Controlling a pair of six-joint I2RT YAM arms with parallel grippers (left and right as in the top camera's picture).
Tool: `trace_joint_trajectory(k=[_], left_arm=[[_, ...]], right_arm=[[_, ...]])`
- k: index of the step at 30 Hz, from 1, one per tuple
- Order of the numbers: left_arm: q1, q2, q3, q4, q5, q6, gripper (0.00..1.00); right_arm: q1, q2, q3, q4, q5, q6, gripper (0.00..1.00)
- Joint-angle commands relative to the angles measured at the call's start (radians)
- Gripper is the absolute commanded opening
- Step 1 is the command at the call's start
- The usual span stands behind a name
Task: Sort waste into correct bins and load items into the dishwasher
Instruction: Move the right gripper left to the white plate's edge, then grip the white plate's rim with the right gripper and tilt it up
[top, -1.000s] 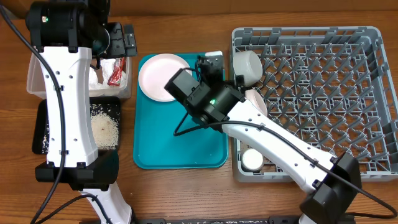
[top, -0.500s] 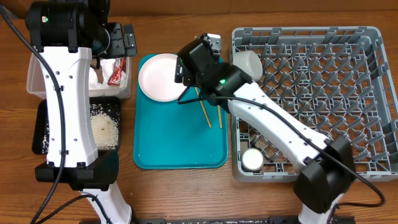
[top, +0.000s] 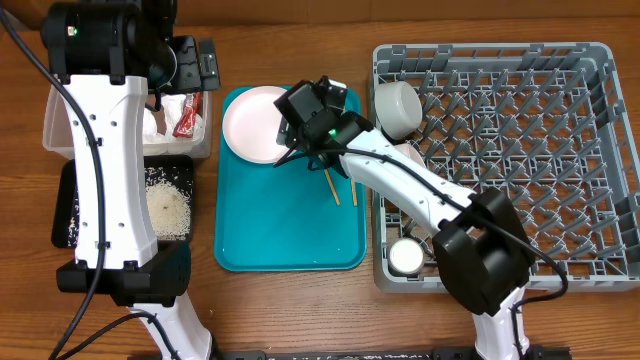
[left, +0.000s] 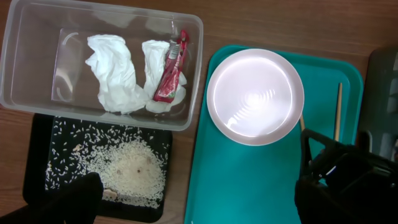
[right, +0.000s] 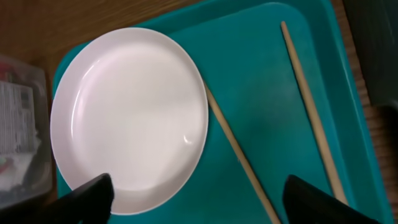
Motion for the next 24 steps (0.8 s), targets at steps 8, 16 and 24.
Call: trace_joint_trajectory(k=[8,16,24], left_arm=[[0.002,-0.021,0.021,0.003,-0.01,-0.01,1.0],[0.002,-0.021,0.021,0.003,-0.01,-0.01,1.0],[0.002,-0.021,0.021,0.003,-0.01,-0.01,1.0]], right_arm=[[0.001,0.079,-0.005,0.082,-0.072,0.057,0.76],[0.001,0.146,-0.005,0.122,-0.133,0.059,0.69],[-0.002,0.184,-0.005,0.091,-0.134,0.081,0.5]])
